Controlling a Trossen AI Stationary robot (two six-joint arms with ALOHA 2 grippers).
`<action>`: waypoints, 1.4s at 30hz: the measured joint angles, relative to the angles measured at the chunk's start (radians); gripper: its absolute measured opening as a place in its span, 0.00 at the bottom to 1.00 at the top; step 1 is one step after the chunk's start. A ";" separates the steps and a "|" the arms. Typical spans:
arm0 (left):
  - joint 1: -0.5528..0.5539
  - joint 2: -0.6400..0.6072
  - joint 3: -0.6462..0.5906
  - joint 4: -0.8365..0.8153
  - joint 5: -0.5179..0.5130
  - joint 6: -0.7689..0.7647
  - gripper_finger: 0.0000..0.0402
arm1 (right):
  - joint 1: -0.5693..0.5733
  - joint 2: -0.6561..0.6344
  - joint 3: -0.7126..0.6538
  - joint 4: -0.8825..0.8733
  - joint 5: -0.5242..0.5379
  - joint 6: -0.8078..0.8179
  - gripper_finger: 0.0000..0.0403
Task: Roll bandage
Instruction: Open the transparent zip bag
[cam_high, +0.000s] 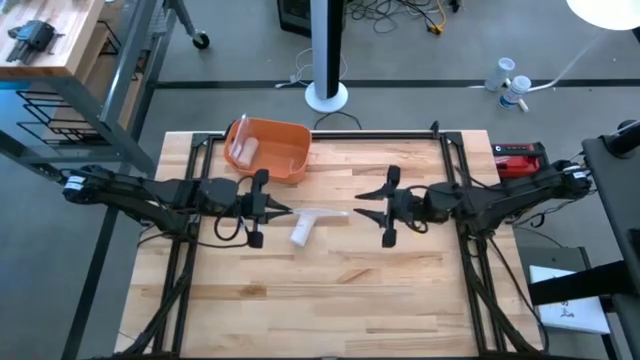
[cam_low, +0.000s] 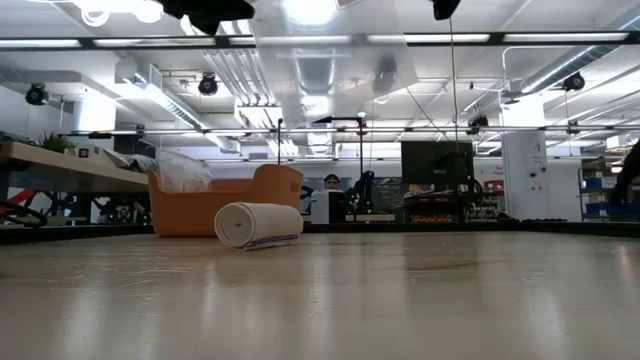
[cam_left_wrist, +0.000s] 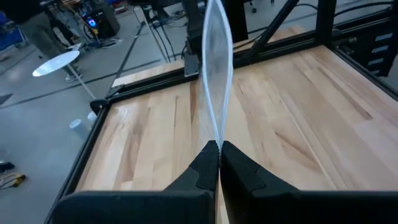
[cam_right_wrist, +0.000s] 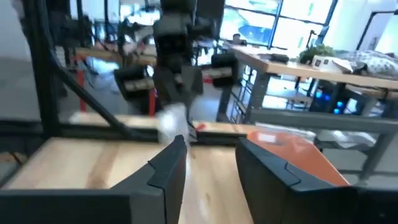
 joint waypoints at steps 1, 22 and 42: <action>-0.001 0.001 0.002 0.000 0.000 0.000 0.00 | -0.002 0.006 0.000 -0.005 0.000 -0.022 0.32; -0.002 0.030 0.065 -0.073 -0.034 0.017 0.00 | -0.002 -0.017 0.057 -0.097 -0.130 -0.087 0.23; -0.002 0.053 0.064 -0.061 -0.034 -0.018 0.00 | -0.003 0.050 0.099 -0.138 -0.118 -0.096 0.03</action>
